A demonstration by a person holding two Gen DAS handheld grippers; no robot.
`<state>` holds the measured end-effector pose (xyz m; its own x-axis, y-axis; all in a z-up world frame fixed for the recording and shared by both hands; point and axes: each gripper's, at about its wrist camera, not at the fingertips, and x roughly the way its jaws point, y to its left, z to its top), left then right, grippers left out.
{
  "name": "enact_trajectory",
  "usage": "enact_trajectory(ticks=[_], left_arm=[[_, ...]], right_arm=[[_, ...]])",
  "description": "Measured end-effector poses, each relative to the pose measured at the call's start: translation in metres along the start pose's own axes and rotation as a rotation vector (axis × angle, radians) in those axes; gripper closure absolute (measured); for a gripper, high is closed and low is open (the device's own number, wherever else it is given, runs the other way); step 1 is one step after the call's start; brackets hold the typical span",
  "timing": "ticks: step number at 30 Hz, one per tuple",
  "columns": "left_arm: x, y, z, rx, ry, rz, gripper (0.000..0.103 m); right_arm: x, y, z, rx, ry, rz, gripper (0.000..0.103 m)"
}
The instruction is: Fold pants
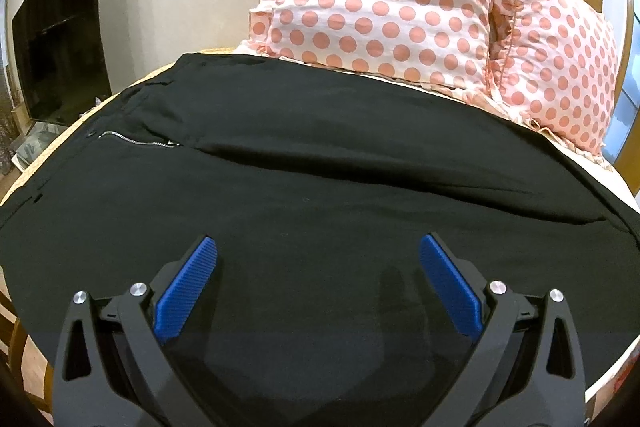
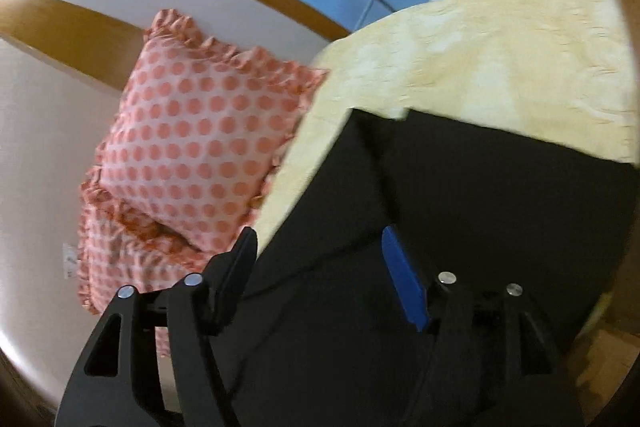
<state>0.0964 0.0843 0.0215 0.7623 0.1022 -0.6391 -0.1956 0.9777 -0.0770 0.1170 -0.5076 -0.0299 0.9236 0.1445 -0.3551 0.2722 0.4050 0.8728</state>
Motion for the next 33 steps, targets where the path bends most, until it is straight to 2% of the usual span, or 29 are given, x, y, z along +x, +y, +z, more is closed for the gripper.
enact_trajectory(ticks=[1,4,6,7,9,11,14,19,20,21,22,28,32,33], left_arm=[[0.0,0.0,0.0,0.0,0.001,0.001,0.002],[0.001,-0.001,0.001,0.009,0.006,0.002,0.002],[0.001,-0.002,0.001,0.014,0.002,0.003,0.002],[0.0,-0.002,0.0,0.016,0.001,0.003,0.002],[0.0,-0.003,0.0,0.019,-0.002,0.001,0.002],[0.0,-0.003,0.0,0.018,-0.005,-0.005,0.002],[-0.001,-0.002,-0.001,0.012,-0.01,-0.014,0.002],[-0.002,-0.002,-0.001,0.012,-0.011,-0.018,0.002],[-0.002,-0.002,-0.001,0.013,-0.011,-0.017,0.002],[-0.002,-0.002,-0.001,0.014,-0.012,-0.016,0.002],[-0.002,-0.002,-0.001,0.013,-0.012,-0.015,0.002],[0.001,-0.004,0.0,0.017,0.0,0.007,0.002],[0.002,-0.007,0.0,0.03,0.014,0.032,0.002],[0.003,-0.007,0.0,0.031,0.017,0.035,0.002]], right_arm=[[0.01,0.003,-0.002,0.015,0.038,0.027,0.048],[0.037,0.005,-0.011,0.055,0.129,0.036,0.052],[0.054,0.003,-0.017,0.087,0.173,-0.022,0.052],[0.057,-0.001,-0.018,0.109,0.183,-0.048,0.058],[0.059,-0.004,-0.017,0.135,0.169,-0.087,0.068],[0.056,-0.008,-0.012,0.167,0.131,-0.114,0.068],[0.043,-0.011,-0.002,0.153,0.014,-0.181,0.068],[0.035,-0.016,0.002,0.128,-0.05,-0.199,0.07],[0.034,-0.018,0.003,0.113,-0.054,-0.205,0.073],[0.035,-0.017,0.003,0.09,-0.059,-0.209,0.089],[0.037,-0.019,0.003,0.083,-0.058,-0.207,0.097],[0.037,-0.027,0.003,0.114,-0.05,-0.194,0.096],[0.036,-0.017,0.006,0.056,-0.074,-0.173,0.098],[0.031,-0.015,0.006,0.053,-0.082,-0.139,0.099]])
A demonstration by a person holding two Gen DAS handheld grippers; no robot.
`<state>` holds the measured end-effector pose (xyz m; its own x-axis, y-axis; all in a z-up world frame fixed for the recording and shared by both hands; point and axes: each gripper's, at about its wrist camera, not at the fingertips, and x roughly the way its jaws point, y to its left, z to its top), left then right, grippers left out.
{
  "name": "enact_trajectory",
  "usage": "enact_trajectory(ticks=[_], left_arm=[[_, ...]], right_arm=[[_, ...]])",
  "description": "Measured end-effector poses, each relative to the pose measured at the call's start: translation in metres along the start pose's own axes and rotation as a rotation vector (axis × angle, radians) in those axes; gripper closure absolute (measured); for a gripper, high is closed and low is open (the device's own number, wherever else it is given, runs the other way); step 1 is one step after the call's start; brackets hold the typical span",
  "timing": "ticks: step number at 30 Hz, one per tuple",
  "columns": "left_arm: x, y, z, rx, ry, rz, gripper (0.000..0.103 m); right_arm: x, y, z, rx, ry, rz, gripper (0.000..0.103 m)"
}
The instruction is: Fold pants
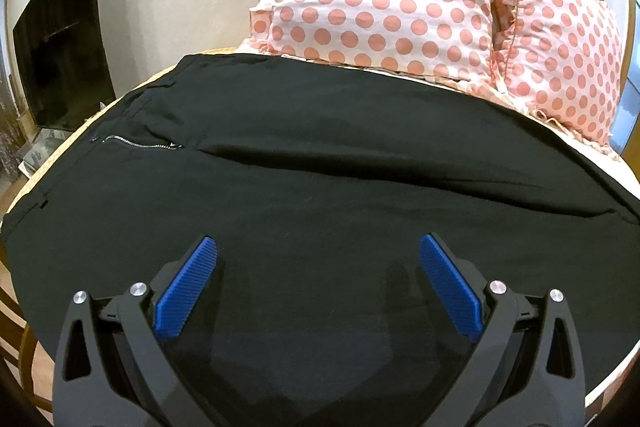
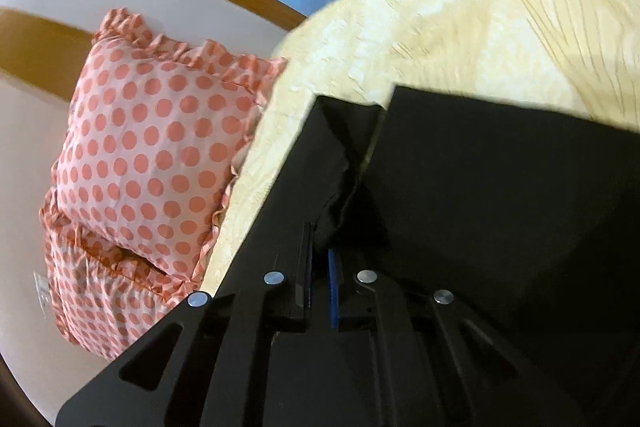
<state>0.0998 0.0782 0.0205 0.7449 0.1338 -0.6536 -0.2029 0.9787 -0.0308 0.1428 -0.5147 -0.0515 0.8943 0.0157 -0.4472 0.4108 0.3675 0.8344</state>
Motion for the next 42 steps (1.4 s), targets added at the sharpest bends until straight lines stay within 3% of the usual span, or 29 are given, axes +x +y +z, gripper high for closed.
enact_trajectory(ticks=[6,10,13,19,22,30,31,34,37,39,42], left_arm=[[0.002,0.005,0.0,-0.033,0.017,-0.023,0.002],[0.005,0.009,0.002,-0.046,0.057,-0.058,0.002],[0.003,0.021,0.012,-0.07,0.086,-0.133,0.002],[-0.003,0.062,0.065,-0.153,0.044,-0.202,0.002],[0.013,0.081,0.103,-0.236,0.028,-0.285,0.002],[0.121,0.079,0.194,-0.263,0.184,-0.201,0.004],[0.136,0.079,0.201,-0.284,0.21,-0.213,0.01],[0.177,0.077,0.214,-0.332,0.307,-0.226,0.017],[0.207,0.075,0.218,-0.335,0.374,-0.17,0.028],[0.22,0.077,0.217,-0.351,0.396,-0.145,0.036],[0.225,0.086,0.211,-0.389,0.38,-0.122,0.059]], right_arm=[[-0.069,0.002,0.002,-0.01,-0.092,0.164,0.099],[-0.096,-0.028,-0.015,0.031,-0.079,0.12,0.099],[-0.091,-0.051,-0.029,0.059,-0.032,0.055,0.099],[-0.084,-0.062,-0.03,0.068,-0.008,0.044,0.099],[-0.084,-0.056,-0.028,0.033,-0.021,0.042,0.099],[-0.082,-0.058,-0.024,0.017,-0.011,0.035,0.099],[-0.082,-0.058,-0.024,0.018,-0.011,0.035,0.099],[-0.08,-0.055,-0.021,-0.004,-0.016,0.032,0.099],[-0.077,-0.053,-0.019,-0.013,-0.017,0.026,0.099],[-0.076,-0.052,-0.018,-0.021,-0.014,0.024,0.099],[-0.075,-0.052,-0.016,-0.031,-0.011,0.027,0.099]])
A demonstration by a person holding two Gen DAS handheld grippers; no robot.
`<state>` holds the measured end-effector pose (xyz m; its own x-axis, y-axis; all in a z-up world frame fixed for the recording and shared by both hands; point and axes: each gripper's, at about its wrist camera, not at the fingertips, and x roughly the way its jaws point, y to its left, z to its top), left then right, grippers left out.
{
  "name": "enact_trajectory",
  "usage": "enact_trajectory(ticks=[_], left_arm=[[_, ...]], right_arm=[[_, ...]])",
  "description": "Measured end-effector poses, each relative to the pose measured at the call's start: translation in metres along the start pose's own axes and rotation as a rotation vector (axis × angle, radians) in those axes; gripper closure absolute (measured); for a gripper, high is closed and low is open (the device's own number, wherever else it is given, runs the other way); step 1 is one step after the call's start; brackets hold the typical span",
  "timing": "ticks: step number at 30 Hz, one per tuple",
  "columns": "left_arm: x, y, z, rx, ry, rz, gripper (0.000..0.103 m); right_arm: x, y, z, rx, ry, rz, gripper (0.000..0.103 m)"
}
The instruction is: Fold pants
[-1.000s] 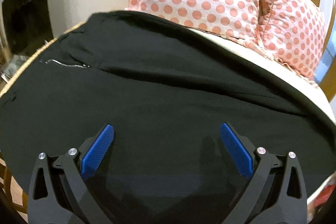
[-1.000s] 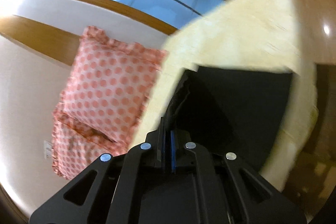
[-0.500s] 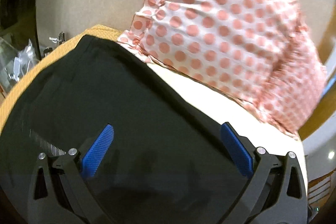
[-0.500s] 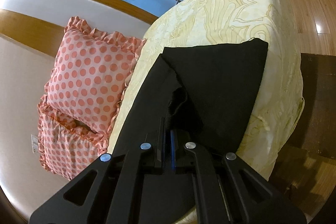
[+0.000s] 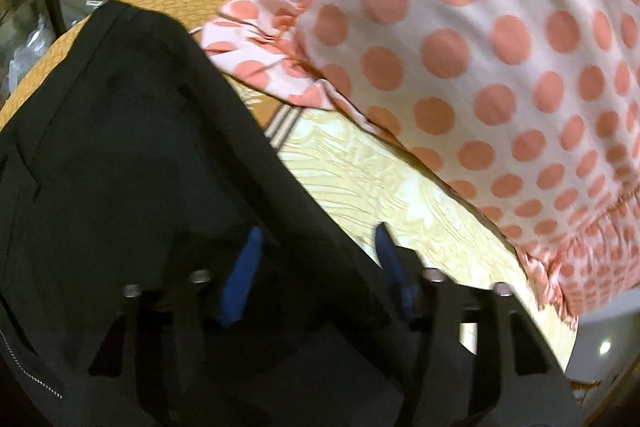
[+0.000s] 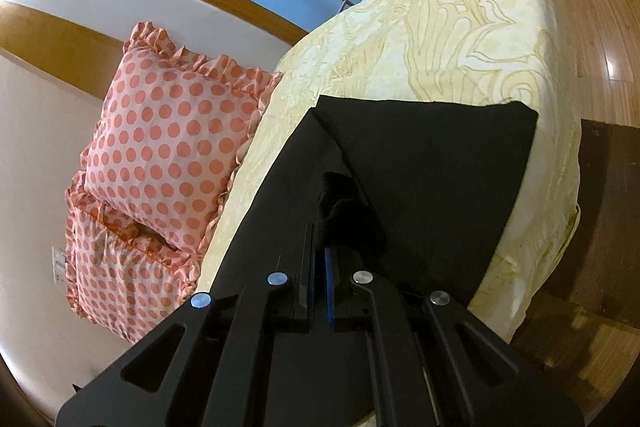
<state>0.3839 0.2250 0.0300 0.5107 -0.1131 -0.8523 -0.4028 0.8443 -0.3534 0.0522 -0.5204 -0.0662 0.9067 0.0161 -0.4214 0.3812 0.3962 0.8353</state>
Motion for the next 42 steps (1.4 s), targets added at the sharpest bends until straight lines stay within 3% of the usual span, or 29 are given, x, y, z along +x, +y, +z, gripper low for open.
enact_trajectory(ticks=[1,2,5,9,14,16,19,24,29,34,35,37,38,39,40,41,42], left_arm=[[-0.001,0.003,0.0,0.003,-0.009,-0.001,0.076],[-0.003,0.007,-0.003,0.005,-0.005,-0.009,0.084],[-0.021,0.02,-0.016,0.008,-0.035,-0.02,0.089],[-0.073,0.031,-0.05,0.058,-0.119,-0.038,0.093],[-0.172,0.068,-0.131,0.089,-0.259,-0.113,0.093],[-0.2,0.083,-0.17,0.084,-0.307,-0.111,0.093],[-0.214,0.112,-0.226,0.062,-0.349,-0.094,0.093],[-0.186,0.143,-0.286,-0.069,-0.32,-0.064,0.094],[-0.19,0.149,-0.3,-0.08,-0.389,-0.071,0.095],[-0.182,0.151,-0.29,-0.098,-0.359,-0.092,0.091],[-0.181,0.152,-0.288,-0.112,-0.355,-0.098,0.087],[-0.181,0.159,-0.283,-0.144,-0.354,-0.119,0.068],[-0.183,0.163,-0.28,-0.159,-0.366,-0.124,0.066],[-0.184,0.166,-0.278,-0.169,-0.376,-0.126,0.066],[-0.185,0.169,-0.274,-0.178,-0.387,-0.126,0.075],[-0.187,0.171,-0.272,-0.191,-0.393,-0.123,0.093],[-0.19,0.173,-0.272,-0.194,-0.397,-0.136,0.093]], right_arm=[[0.0,0.001,0.001,-0.004,0.0,0.001,0.099],[0.001,0.001,0.001,-0.007,-0.001,0.002,0.099],[0.001,0.003,0.003,-0.018,-0.007,0.004,0.099],[-0.003,0.004,0.011,-0.025,-0.03,0.002,0.099],[-0.014,0.012,0.027,-0.054,-0.082,-0.005,0.099],[-0.018,0.013,0.033,-0.052,-0.103,-0.008,0.099],[-0.017,0.006,0.038,-0.023,-0.108,-0.021,0.099],[-0.005,-0.005,0.036,0.0,-0.073,-0.082,0.099],[-0.014,-0.006,0.04,0.022,-0.069,-0.041,0.099],[-0.013,-0.006,0.04,0.022,-0.058,-0.053,0.099],[-0.012,-0.006,0.039,0.023,-0.058,-0.052,0.099],[-0.012,-0.005,0.04,0.02,-0.059,-0.052,0.099],[-0.012,-0.005,0.039,0.02,-0.058,-0.051,0.099],[-0.011,-0.004,0.04,0.016,-0.056,-0.047,0.099],[-0.012,-0.002,0.04,0.009,-0.054,-0.042,0.099],[-0.012,0.0,0.04,0.006,-0.055,-0.036,0.099],[-0.016,0.003,0.041,0.002,-0.058,-0.019,0.099]])
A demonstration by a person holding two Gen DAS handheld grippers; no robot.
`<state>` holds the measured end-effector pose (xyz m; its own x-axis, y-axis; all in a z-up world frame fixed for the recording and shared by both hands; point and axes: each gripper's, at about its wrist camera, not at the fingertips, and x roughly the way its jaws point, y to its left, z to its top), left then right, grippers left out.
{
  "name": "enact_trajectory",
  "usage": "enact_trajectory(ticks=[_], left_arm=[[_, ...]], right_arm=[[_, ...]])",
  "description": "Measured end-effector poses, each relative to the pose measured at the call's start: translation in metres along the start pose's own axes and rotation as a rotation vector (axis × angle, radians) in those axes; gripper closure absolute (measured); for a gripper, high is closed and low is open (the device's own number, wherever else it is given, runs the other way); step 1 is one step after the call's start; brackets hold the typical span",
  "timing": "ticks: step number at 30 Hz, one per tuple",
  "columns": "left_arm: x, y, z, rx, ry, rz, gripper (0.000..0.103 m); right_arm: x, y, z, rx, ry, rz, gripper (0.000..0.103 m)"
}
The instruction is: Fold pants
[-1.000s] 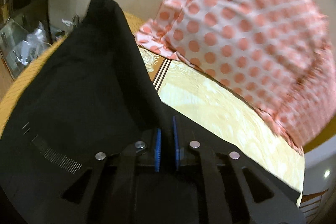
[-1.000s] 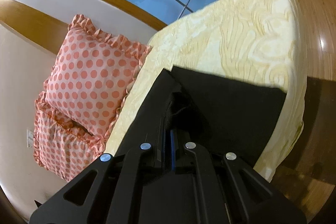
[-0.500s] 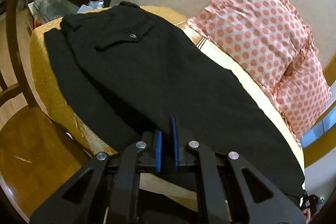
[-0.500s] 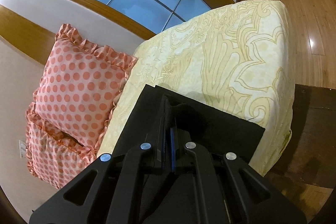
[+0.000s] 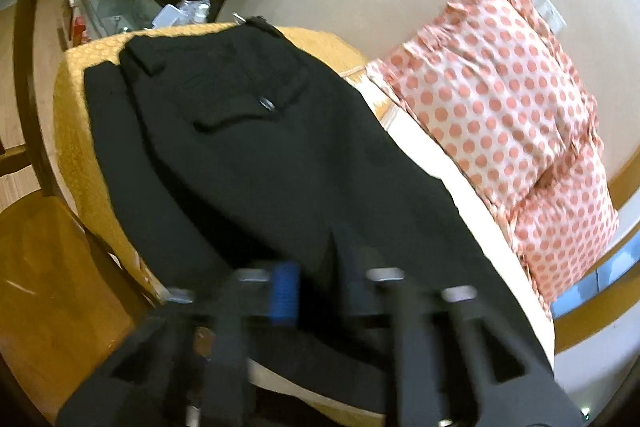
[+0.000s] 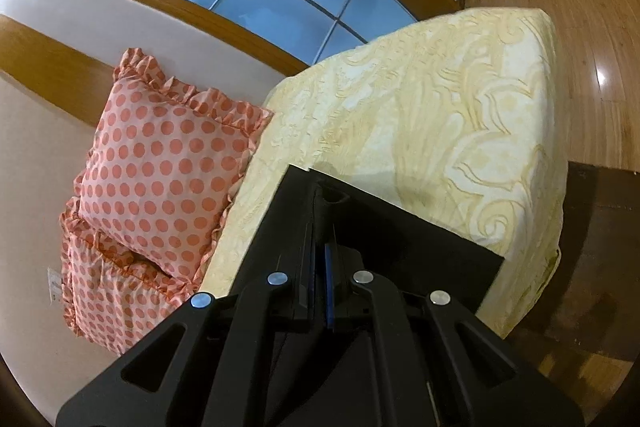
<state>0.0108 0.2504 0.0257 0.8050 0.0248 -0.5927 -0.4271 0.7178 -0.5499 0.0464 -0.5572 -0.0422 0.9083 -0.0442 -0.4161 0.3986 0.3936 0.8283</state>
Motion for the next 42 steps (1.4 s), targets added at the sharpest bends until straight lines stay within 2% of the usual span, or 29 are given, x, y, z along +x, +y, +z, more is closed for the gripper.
enact_trajectory(ticks=[3,6,10,17,20,22,25,31,35,39,42], left_arm=[[-0.015,-0.004,0.0,0.033,-0.026,-0.024,0.094],[-0.02,-0.004,-0.007,0.084,-0.037,0.011,0.094],[-0.014,0.009,-0.011,0.049,0.004,0.01,0.095],[-0.018,0.007,-0.009,0.081,-0.003,0.007,0.095],[-0.015,0.009,-0.008,0.076,0.009,0.008,0.095],[-0.012,0.011,-0.009,0.071,0.016,0.011,0.095],[-0.012,0.012,-0.009,0.072,0.021,0.009,0.095],[-0.019,0.004,-0.005,0.119,0.006,0.002,0.096],[-0.012,0.012,-0.006,0.117,0.031,0.021,0.096],[-0.006,0.021,-0.013,0.103,0.045,0.024,0.095],[-0.01,0.026,-0.013,0.094,0.029,0.008,0.085]], right_arm=[[-0.013,0.007,0.0,-0.041,-0.026,0.016,0.099],[-0.012,-0.007,-0.004,-0.027,-0.009,-0.043,0.099],[-0.006,-0.037,-0.011,0.08,0.04,-0.067,0.099],[-0.027,-0.034,-0.014,0.072,0.0,-0.044,0.099],[-0.027,-0.041,-0.013,0.052,0.001,-0.107,0.099],[-0.028,-0.054,-0.017,0.104,0.005,-0.073,0.099],[-0.033,-0.048,-0.019,0.085,-0.013,-0.08,0.099],[-0.052,-0.037,-0.023,0.053,-0.077,-0.032,0.099],[-0.045,-0.045,-0.027,0.025,-0.065,-0.11,0.099],[-0.041,-0.048,-0.029,0.006,-0.055,-0.139,0.099],[-0.043,-0.042,-0.026,-0.013,-0.044,-0.165,0.095]])
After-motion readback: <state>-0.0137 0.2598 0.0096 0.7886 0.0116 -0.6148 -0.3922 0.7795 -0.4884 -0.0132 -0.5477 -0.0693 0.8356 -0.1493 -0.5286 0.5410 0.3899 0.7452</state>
